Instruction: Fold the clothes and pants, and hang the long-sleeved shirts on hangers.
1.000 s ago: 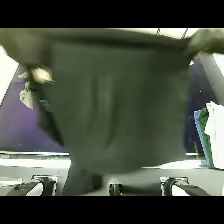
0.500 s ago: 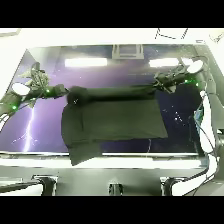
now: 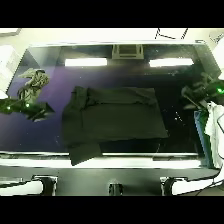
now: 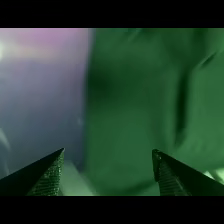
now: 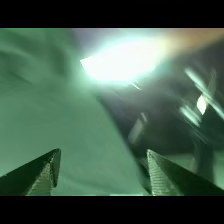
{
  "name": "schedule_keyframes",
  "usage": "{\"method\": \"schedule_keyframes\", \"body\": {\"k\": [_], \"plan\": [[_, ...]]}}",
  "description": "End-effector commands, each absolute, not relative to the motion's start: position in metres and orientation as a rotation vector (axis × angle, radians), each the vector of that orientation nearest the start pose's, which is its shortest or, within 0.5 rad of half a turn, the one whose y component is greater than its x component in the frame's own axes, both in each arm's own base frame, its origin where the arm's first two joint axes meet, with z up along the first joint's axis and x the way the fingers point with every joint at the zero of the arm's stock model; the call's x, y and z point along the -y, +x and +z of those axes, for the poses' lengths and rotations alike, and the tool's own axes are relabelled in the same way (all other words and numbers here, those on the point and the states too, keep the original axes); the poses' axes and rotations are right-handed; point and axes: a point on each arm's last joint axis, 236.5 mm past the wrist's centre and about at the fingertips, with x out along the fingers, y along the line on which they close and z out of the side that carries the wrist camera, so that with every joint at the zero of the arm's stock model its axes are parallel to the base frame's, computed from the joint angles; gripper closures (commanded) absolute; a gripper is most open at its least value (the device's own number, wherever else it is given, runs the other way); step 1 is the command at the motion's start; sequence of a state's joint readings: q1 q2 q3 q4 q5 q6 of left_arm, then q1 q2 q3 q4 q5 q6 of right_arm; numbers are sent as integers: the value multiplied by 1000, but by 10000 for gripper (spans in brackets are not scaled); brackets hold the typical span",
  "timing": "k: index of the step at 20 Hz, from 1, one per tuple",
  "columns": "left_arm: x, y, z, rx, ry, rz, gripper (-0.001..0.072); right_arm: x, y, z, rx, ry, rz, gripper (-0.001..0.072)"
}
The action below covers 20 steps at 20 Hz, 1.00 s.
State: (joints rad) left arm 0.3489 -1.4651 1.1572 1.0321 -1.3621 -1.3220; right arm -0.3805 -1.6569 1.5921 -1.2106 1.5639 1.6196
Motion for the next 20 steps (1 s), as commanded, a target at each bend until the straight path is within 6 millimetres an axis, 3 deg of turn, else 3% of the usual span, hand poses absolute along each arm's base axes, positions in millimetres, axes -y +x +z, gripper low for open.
{"method": "schedule_keyframes", "body": {"k": [1, 4, 11, 12, 14, 15, 17, 20], "plan": [[0, 287, -69, -1662, -743, -228, 129, 84, 342, -22, -1626, 623, -101, 109], [28, 287, -87, -1619, -809, -276, 129, 66, 328, -36, -1652, 666, -60, 109], [68, 299, -107, -1630, -751, -287, 131, 60, 329, -34, -1644, 688, -43, 109], [70, 301, -109, -1627, -752, -270, 188, 62, 328, -34, -1648, 682, -48, 109], [73, 302, -109, -1628, -749, -268, 551, 68, 320, -40, -1675, 654, -76, 109], [73, 300, -108, -1632, -745, -277, 628, 70, 312, -47, -1701, 645, -99, 109], [73, 301, -104, -1623, -733, -294, 678, 63, 295, -68, -1748, 671, -109, 96], [72, 304, -99, -1606, -726, -296, 678, 21, 294, -95, -1727, 750, -25, 94]]}}
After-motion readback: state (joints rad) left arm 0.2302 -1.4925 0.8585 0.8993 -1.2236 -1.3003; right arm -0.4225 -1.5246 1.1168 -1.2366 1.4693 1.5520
